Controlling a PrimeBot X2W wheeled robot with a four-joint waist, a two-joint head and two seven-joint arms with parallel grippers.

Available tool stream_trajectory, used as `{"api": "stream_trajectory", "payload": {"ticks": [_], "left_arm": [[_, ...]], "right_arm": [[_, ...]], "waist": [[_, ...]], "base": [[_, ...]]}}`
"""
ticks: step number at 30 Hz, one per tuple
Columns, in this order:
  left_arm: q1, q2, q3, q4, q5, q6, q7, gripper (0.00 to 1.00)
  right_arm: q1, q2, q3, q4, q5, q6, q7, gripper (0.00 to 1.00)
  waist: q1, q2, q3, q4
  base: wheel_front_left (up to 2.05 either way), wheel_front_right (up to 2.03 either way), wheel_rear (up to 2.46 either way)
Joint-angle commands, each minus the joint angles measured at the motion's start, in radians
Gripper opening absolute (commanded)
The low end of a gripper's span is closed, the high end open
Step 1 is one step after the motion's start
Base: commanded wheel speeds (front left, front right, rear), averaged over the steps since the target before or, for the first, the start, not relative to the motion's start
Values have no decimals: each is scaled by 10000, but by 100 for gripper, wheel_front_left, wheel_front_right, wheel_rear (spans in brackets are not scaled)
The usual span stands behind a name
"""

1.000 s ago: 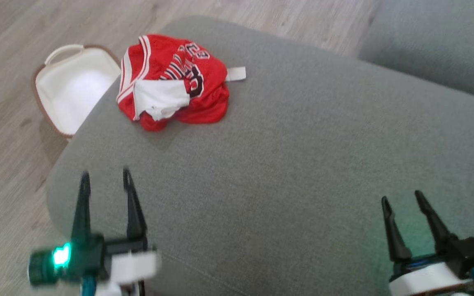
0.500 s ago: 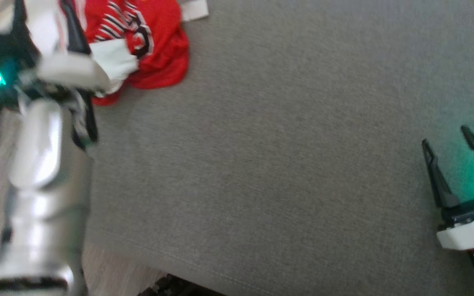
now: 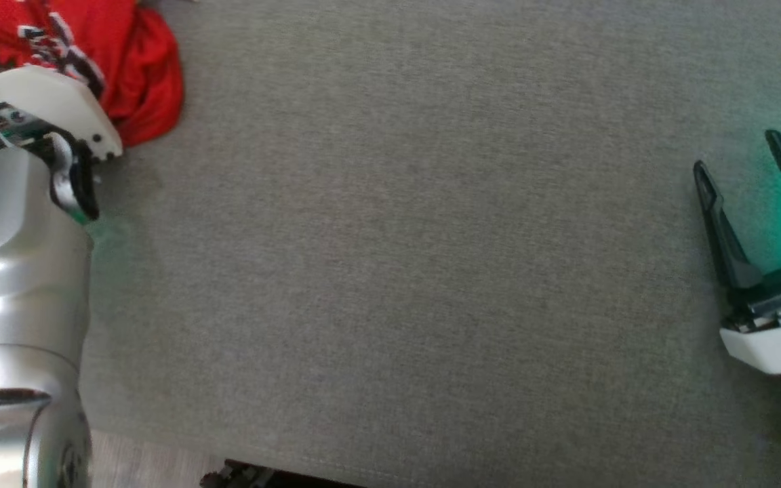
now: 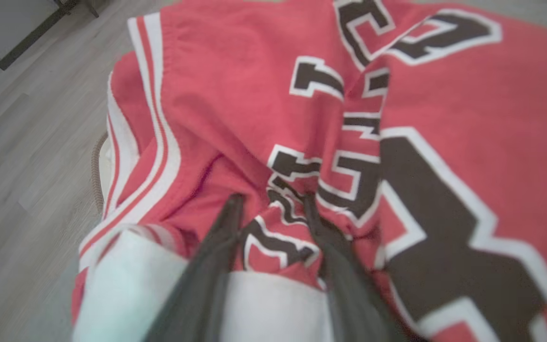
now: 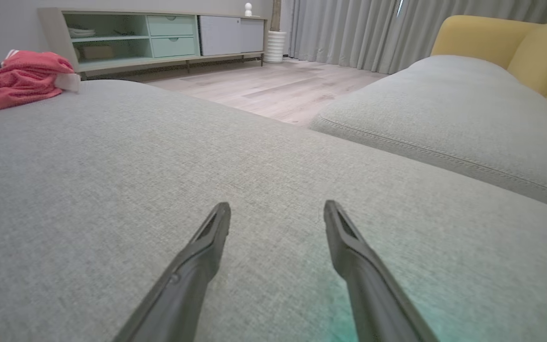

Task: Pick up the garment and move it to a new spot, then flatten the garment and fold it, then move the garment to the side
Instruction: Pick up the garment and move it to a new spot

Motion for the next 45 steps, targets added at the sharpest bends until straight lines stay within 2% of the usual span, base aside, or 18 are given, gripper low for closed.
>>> {"api": "stream_trajectory", "payload": {"ticks": [1,6,7,10,16,22,28,31,36,41,45], "left_arm": [[-46,580,221,111,-11,-37,-292,0],[-172,756,10,206,216,-102,-1620,0],[-273,928,-245,145,504,-97,-2280,0],[-400,1138,-637,27,894,-139,-2903,0],[-415,1491,-1226,-788,1359,-501,-3646,0],[20,1567,-1724,-2539,1598,-846,-3802,0],[897,1300,-2315,-4856,1639,-1213,-3089,0],[1359,1185,-2645,-6063,1614,-1399,-2499,0],[2299,843,-3321,-7583,1688,-1461,-1833,0],[3438,285,-4391,-7592,1925,-1526,-1713,0],[4463,-560,-5336,-6684,1902,-1583,-2141,0]], "right_arm": [[180,-191,137,251,8,65,39,100],[57,35,188,401,6,65,39,100],[49,224,254,504,8,65,39,100],[93,610,399,737,1,65,39,100],[413,1644,674,1182,53,65,39,100],[1134,2514,616,1385,21,65,39,100],[1775,3033,568,1409,-78,65,39,100],[1883,3152,646,1355,-120,65,39,100],[1888,3279,700,1278,-95,65,39,100],[1861,3290,826,1303,39,65,39,100],[1691,3345,891,1275,120,65,39,100]], "waist": [[0,0,112,-217],[0,0,-303,-340],[0,0,-688,-405],[0,0,-1454,-565],[0,0,-3203,-1214],[0,0,-4763,-2152],[0,0,-5893,-3293],[0,0,-6090,-3956],[0,0,-6105,-4987],[0,0,-5732,-5748],[0,0,-5226,-6059]], "base": [[0,0,0],[0,0,0],[0,0,0],[0,0,0],[0,0,0],[0,0,0],[0,0,0],[0,0,0],[0,0,0],[0,0,0],[0,0,0]]}}
